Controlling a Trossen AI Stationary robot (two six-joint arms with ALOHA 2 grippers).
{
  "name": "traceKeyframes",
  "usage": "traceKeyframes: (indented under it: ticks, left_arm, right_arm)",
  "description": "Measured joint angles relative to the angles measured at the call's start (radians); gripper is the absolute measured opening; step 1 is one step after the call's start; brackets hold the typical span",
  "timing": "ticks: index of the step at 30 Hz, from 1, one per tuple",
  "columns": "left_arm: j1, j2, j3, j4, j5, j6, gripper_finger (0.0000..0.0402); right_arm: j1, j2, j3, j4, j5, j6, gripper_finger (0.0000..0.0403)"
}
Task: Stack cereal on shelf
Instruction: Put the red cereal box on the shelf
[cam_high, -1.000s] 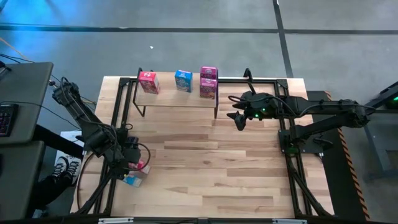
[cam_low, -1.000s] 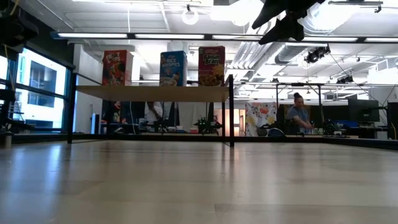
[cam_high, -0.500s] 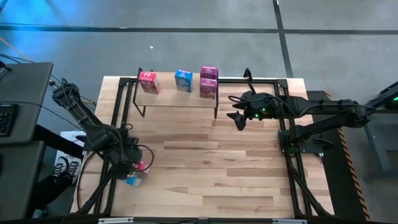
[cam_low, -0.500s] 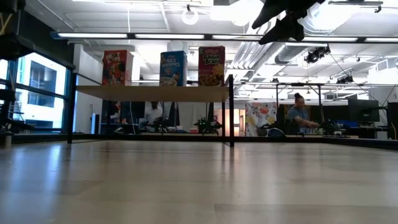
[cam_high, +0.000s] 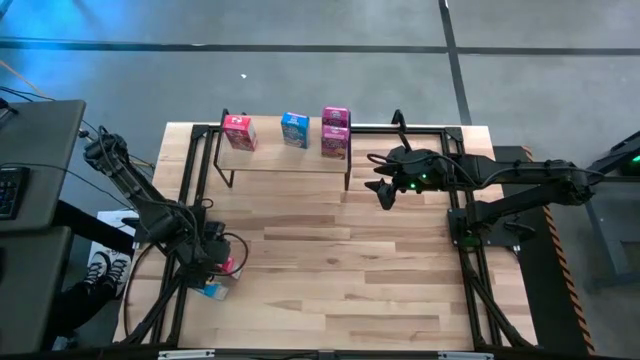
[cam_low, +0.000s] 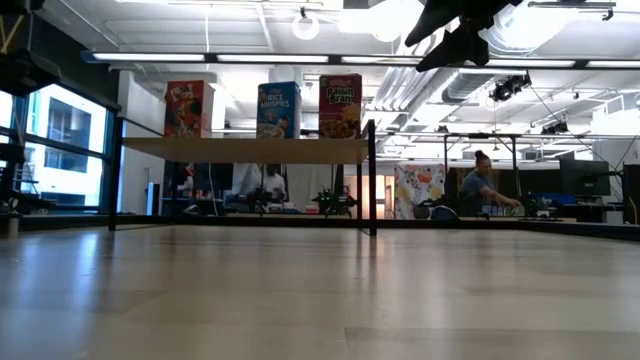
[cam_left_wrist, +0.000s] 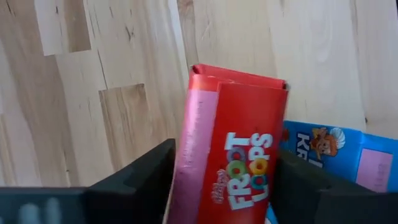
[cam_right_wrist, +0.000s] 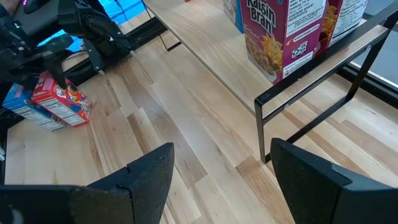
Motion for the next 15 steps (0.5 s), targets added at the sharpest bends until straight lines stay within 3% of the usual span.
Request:
traceKeyframes:
  ticks: [9, 15]
  left_arm:
    - [0.015, -0.02, 0.005, 0.001, -0.001, -0.034, 0.0161]
    - [0.102, -0.069, 0.149, -0.027, 0.001, -0.053, 0.0159]
  right_arm:
    - [0.0, 0.0, 0.0, 0.0, 0.0, 0.0, 0.0262]
    - [0.0, 0.0, 0.0, 0.001, 0.01, 0.0, 0.0262]
